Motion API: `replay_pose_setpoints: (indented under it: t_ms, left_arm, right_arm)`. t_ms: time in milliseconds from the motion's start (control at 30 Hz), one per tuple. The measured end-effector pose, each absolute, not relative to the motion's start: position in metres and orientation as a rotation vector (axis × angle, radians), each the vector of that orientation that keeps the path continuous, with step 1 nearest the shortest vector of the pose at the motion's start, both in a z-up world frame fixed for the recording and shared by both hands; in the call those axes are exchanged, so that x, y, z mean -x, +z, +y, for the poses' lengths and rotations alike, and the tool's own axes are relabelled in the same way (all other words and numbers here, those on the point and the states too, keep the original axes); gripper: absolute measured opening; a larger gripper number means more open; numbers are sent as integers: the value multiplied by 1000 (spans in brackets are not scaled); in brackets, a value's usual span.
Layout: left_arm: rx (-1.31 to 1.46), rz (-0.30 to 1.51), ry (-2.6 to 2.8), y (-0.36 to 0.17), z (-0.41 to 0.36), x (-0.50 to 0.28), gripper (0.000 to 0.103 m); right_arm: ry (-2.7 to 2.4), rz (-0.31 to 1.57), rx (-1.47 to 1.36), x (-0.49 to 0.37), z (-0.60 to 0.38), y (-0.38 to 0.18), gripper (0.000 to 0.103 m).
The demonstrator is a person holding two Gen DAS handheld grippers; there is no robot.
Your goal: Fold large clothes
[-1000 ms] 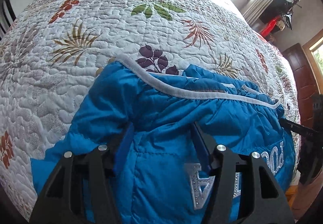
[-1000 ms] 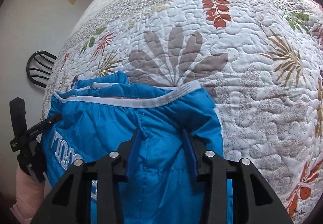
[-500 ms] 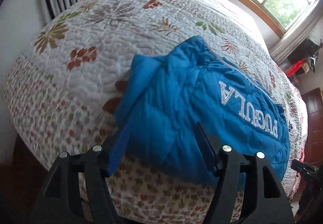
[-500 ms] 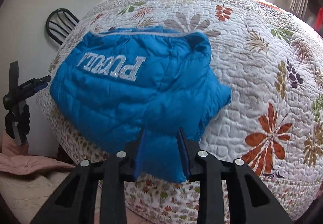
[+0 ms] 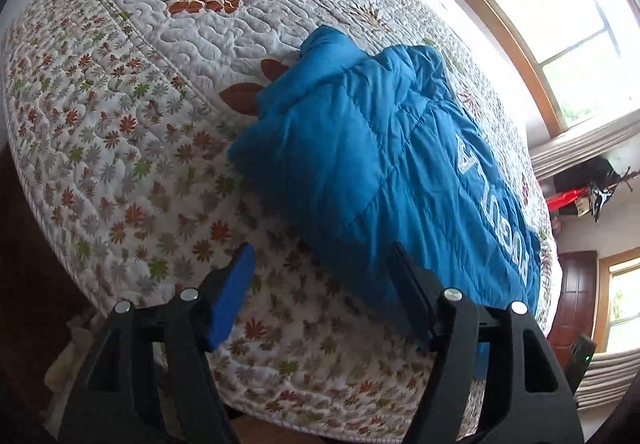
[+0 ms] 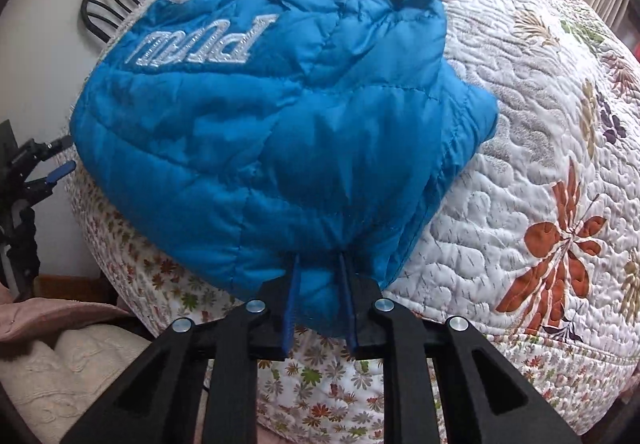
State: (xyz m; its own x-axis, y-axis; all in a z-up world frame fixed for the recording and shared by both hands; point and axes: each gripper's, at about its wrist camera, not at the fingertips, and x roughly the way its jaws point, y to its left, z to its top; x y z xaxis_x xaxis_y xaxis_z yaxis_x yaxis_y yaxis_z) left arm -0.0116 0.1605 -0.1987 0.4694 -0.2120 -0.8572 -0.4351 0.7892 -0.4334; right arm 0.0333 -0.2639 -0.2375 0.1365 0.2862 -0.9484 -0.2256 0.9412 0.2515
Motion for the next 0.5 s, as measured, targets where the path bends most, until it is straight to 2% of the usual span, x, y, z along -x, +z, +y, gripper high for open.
replay_pose_setpoints:
  t_ms: [300,500]
  left_arm:
    - [741,1065,166,-213,173,-12,72]
    - [963,995,106,-233,197,-22,72]
  right_arm:
    - [364,1405,-64,-37,-265,-243,15]
    - [367,1407,-66,-39,-263,-245,15]
